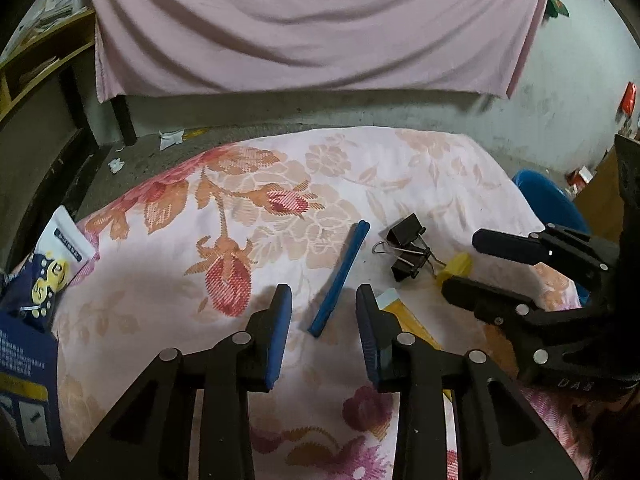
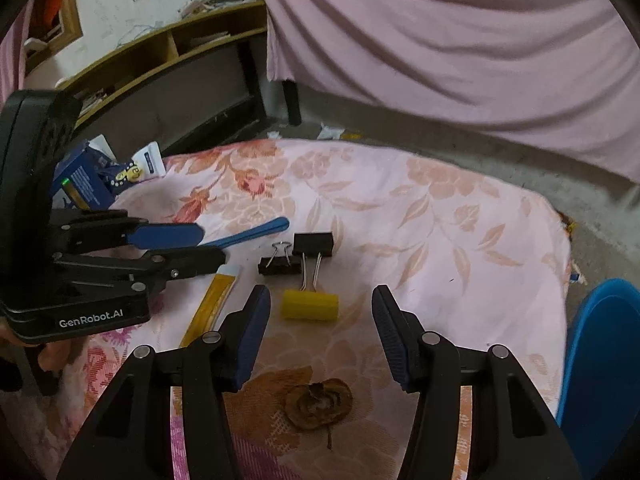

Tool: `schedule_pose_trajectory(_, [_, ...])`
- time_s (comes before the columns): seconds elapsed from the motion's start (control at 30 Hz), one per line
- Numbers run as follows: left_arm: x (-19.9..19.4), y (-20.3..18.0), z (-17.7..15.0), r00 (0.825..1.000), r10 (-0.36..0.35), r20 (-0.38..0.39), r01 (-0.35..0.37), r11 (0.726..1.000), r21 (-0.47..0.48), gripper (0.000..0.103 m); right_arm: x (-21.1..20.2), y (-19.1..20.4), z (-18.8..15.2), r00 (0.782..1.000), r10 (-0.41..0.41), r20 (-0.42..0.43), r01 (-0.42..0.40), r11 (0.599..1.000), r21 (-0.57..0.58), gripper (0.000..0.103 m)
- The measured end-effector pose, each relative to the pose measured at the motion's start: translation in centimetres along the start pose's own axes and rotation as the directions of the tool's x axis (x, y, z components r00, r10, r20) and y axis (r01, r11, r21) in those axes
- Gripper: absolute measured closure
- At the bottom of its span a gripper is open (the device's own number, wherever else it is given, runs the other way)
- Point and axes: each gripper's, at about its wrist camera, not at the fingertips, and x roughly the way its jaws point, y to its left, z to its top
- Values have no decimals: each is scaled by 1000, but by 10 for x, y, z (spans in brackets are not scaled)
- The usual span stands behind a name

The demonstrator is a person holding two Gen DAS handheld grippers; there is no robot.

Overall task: Collect trash
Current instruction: 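Grasp the blue stick with the left tool while the right tool grasps the yellow cylinder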

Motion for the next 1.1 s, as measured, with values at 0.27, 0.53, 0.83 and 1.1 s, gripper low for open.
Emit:
schedule_pose_trajectory(0.27, [7,-7,2,999,32,-19,-31,999,43,84,8,-3,1,999,7,-42,-6,1000,15,62])
schedule_pose_trajectory(0.53, [9,-14,3,999,24,-26,-23,999,46,98,7,-1,0,999,16,-38,-15,1000,7,76])
schedule_pose_trajectory(0.83, [-9,-11,-7,998,45,33,-44,998,-42,98,-2,3,-2,1000,18,7,-18,1000,-5,76])
schedule_pose_trajectory(1.1, [-40,-15,-12,983,92,157,-80,994,-79,98,-31,0,-6,986,-20,165,16,1000,22,76])
